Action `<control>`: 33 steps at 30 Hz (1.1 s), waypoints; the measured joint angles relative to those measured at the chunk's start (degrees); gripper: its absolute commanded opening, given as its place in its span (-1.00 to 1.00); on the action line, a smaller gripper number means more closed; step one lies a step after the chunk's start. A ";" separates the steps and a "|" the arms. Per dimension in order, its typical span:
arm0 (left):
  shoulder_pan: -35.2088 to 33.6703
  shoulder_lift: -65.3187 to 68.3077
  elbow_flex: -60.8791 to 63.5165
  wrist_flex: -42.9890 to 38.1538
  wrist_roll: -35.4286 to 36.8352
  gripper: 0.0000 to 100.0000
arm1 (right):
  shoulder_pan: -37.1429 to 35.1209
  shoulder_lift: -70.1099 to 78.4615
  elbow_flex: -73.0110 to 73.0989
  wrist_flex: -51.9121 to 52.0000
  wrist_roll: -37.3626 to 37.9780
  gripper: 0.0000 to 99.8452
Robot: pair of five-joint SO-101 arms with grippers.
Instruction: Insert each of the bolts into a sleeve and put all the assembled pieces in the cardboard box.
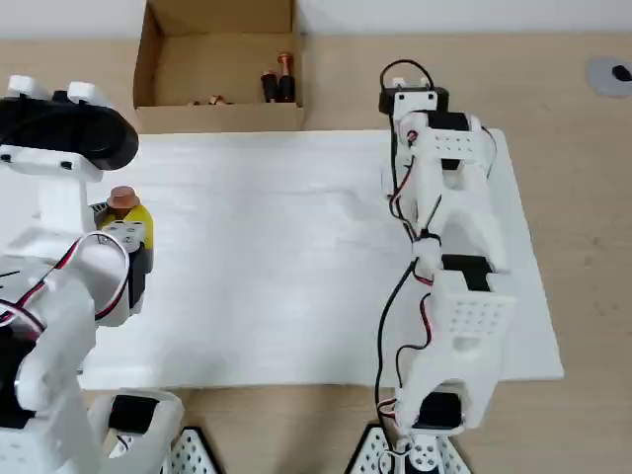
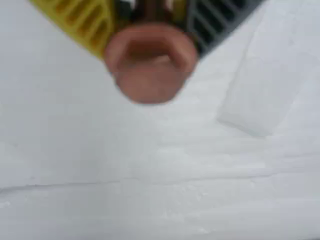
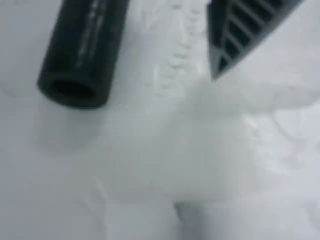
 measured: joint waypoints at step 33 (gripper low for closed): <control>0.00 -9.67 5.80 0.00 0.00 -0.99 | 0.62 0.18 3.60 -0.53 -7.21 -0.79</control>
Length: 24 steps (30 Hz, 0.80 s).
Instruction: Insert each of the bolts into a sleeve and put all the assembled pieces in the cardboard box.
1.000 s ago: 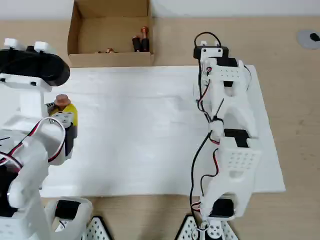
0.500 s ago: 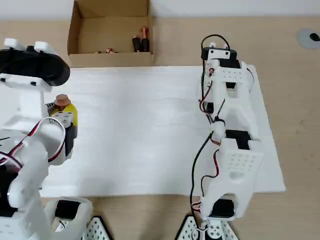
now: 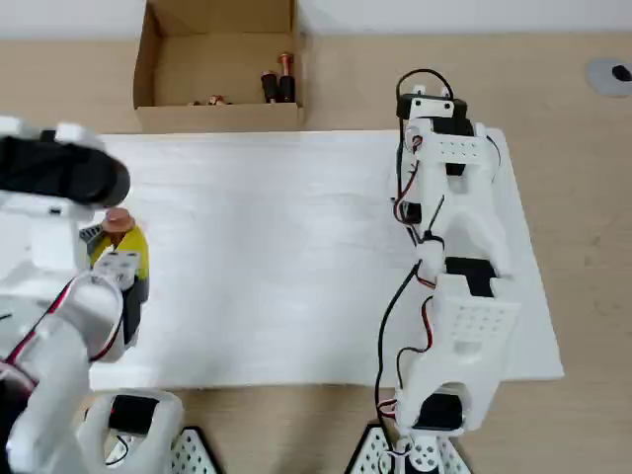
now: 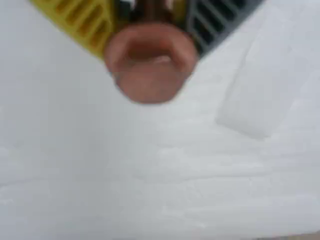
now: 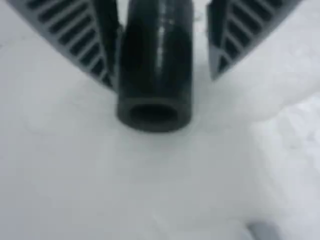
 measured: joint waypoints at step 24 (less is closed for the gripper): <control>0.00 -1.85 0.00 0.00 0.00 -0.99 | -0.35 -2.55 -10.37 14.51 0.00 -0.98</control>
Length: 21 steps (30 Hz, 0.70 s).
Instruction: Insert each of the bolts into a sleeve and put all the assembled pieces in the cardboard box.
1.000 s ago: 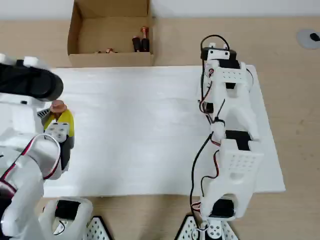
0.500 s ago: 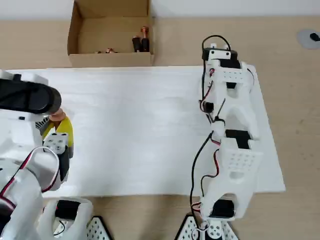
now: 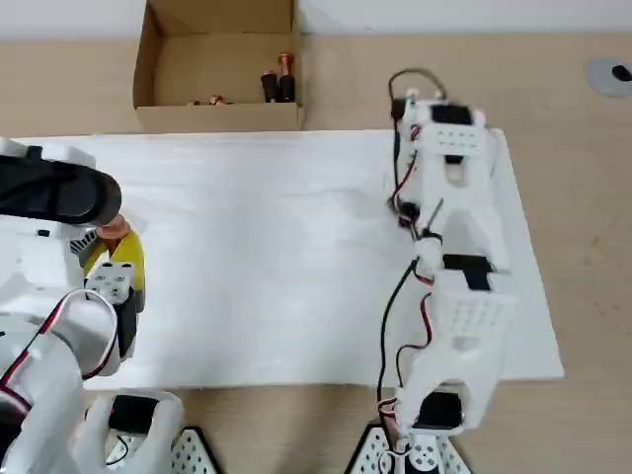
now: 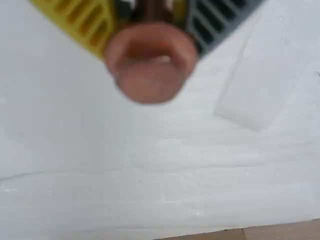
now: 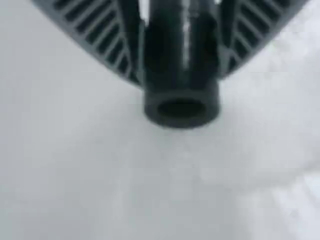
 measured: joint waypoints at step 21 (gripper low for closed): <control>0.00 0.00 0.00 0.00 -8.18 -0.99 | -0.18 -54.68 -11.43 10.46 3.69 -0.98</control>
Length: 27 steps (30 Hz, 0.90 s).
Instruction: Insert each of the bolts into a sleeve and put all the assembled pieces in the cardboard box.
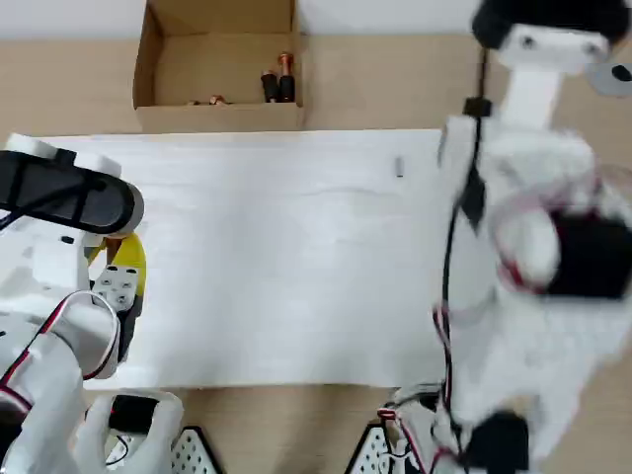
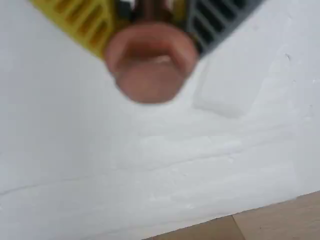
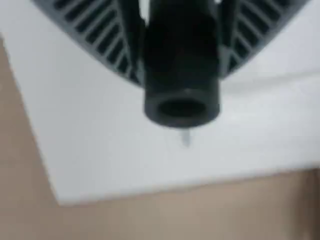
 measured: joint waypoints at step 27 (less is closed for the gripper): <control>0.00 0.00 3.60 -17.14 17.32 -0.99 | -17.41 -59.08 60.92 -16.70 -4.40 -0.98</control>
